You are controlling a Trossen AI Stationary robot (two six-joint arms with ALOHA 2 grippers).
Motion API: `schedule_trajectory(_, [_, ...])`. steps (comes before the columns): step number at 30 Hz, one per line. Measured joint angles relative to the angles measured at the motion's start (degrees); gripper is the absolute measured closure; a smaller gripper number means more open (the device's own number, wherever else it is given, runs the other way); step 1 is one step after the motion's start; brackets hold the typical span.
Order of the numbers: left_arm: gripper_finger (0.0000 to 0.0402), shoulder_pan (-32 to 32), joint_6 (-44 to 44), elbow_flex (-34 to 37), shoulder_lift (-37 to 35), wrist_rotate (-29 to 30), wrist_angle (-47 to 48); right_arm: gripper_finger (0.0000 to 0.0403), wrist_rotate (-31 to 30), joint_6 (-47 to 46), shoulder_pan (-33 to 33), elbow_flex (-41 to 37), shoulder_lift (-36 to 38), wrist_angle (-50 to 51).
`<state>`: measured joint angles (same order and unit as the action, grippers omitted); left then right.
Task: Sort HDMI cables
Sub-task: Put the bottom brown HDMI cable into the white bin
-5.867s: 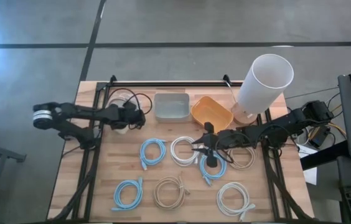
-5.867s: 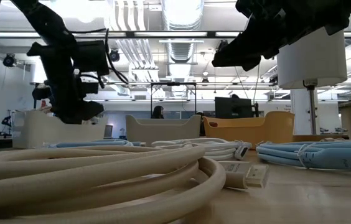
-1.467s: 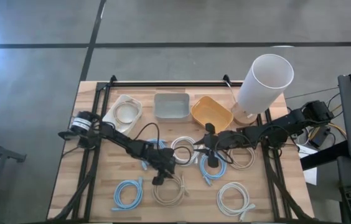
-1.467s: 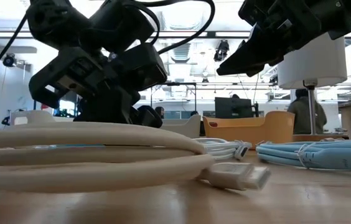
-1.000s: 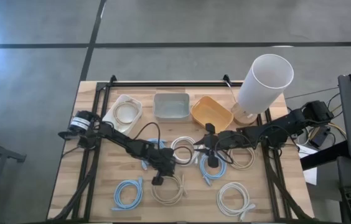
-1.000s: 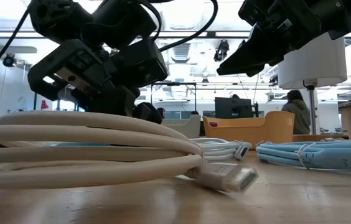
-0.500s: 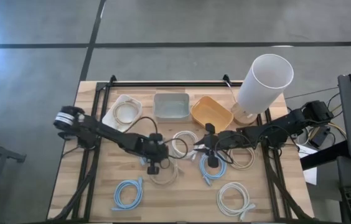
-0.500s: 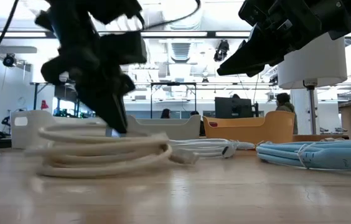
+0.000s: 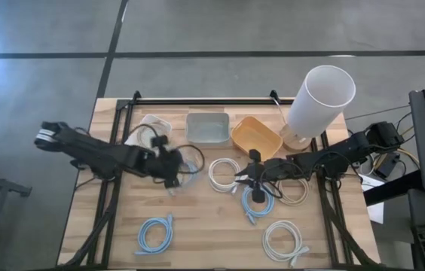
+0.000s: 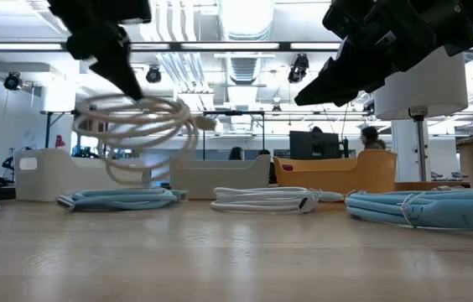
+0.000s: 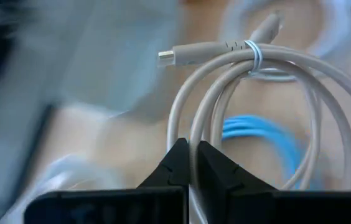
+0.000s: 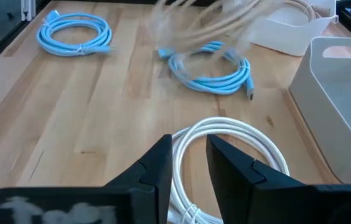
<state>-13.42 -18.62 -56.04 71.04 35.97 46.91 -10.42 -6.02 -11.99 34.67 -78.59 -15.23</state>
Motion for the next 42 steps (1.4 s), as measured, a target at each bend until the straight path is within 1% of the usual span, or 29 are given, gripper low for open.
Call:
schedule_trajectory(2, [0.0386,0.41,-4.32,-1.04,-2.03,4.84,6.14,0.0305,-0.01,0.00,0.00,-0.08,0.00,-0.01])
schedule_trajectory(5, [0.0386,1.58,-11.10,-2.51,-4.65,8.03,14.99,0.0310,-0.01,0.00,0.00,-0.10,0.00,-0.01])
schedule_trajectory(9, [0.0386,3.13,-16.90,-4.49,-7.08,9.32,24.37,0.0316,-0.01,0.00,0.00,-0.10,0.00,-0.01])
schedule_trajectory(14, [0.0386,5.67,-21.03,-6.37,-8.71,12.20,34.19,0.0321,-0.01,0.00,0.00,-0.10,0.00,-0.04])
schedule_trajectory(19, [0.0386,10.05,-23.33,-6.51,-9.35,12.38,40.40,0.0317,-0.01,0.00,0.00,-0.10,0.00,-0.04])
schedule_trajectory(26, [0.0386,16.01,-21.76,-4.77,-9.35,9.59,41.12,0.0314,-0.04,-1.06,0.00,-0.45,0.00,-0.08])
schedule_trajectory(33, [0.0386,20.21,-20.60,-0.49,-9.35,9.35,39.81,0.0325,-0.04,-1.36,0.00,-1.06,0.00,-0.07])
schedule_trajectory(37, [0.0386,21.93,-18.94,3.11,-9.35,9.58,35.42,0.0329,-0.05,-1.33,0.01,-1.19,-0.01,-0.06])
schedule_trajectory(42, [0.0386,23.07,-13.81,7.45,-9.35,10.94,25.94,0.0329,-0.06,-1.36,0.04,-1.22,-0.02,-0.53])
